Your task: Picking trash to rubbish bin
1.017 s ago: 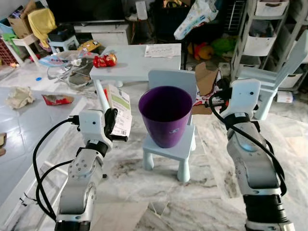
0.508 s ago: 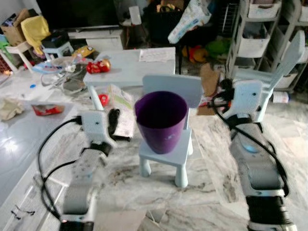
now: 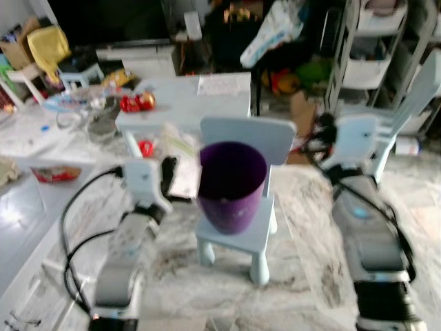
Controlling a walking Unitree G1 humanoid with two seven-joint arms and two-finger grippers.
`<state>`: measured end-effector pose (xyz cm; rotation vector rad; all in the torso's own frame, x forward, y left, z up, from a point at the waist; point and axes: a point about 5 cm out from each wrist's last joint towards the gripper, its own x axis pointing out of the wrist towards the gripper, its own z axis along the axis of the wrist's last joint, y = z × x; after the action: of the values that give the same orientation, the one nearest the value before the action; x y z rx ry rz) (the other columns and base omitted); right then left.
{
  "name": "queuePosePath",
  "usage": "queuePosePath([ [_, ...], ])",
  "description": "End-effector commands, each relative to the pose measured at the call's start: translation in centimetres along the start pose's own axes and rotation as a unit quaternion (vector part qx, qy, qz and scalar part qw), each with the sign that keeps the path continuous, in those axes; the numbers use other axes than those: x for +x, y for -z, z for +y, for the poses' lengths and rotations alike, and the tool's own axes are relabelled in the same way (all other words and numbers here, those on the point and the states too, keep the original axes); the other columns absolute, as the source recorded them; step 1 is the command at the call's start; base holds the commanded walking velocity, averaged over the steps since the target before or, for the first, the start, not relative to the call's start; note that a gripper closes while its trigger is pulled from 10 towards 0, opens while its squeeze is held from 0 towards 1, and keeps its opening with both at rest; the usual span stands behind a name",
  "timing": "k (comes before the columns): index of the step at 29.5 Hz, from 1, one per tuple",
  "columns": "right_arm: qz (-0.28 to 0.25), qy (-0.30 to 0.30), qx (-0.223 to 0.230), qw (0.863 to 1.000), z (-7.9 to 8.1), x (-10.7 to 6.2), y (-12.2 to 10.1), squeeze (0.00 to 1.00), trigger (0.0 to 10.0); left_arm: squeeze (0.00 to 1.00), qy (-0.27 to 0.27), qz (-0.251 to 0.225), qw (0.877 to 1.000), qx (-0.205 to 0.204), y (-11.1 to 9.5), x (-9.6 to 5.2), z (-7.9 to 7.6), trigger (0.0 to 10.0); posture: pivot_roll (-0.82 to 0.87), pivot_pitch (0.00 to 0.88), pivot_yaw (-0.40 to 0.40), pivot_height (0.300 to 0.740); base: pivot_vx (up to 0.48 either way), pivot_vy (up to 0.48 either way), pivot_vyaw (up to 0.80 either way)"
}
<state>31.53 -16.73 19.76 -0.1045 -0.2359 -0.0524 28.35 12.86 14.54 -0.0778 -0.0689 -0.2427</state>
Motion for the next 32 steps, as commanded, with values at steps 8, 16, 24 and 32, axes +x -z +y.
queuePosePath([
  [8, -0.011, -0.017, 0.008, 1.000, 1.2, 0.0, -0.6, 0.00, 10.0, 0.00, -0.011, 0.003, 1.000, 0.010, -0.1, -0.3, 0.9, 10.0, -0.06, 0.079, 0.061, 0.740, 0.480, 0.000, 0.00],
  [16, -0.001, -0.019, 0.011, 1.000, 1.3, 0.0, -0.1, 0.00, 10.0, 0.00, -0.009, 0.014, 1.000, 0.009, 0.3, -0.3, 0.9, 10.0, -0.06, 0.077, 0.061, 0.740, 0.325, 0.000, 0.00],
  [24, 0.037, -0.054, 0.013, 0.998, 2.8, -0.4, 2.4, 0.00, 10.0, 0.00, -0.020, 0.043, 0.999, 0.025, 2.1, -1.0, 1.8, 10.0, -0.05, 0.072, 0.063, 0.740, 0.000, 0.000, 0.00],
  [32, 0.086, -0.109, 0.027, 0.990, 5.2, -1.3, 5.4, 0.00, 10.0, 0.00, -0.042, 0.099, 0.993, 0.055, 5.6, -2.7, 3.8, 10.0, -0.03, 0.072, 0.075, 0.740, 0.000, 0.000, 0.00],
])
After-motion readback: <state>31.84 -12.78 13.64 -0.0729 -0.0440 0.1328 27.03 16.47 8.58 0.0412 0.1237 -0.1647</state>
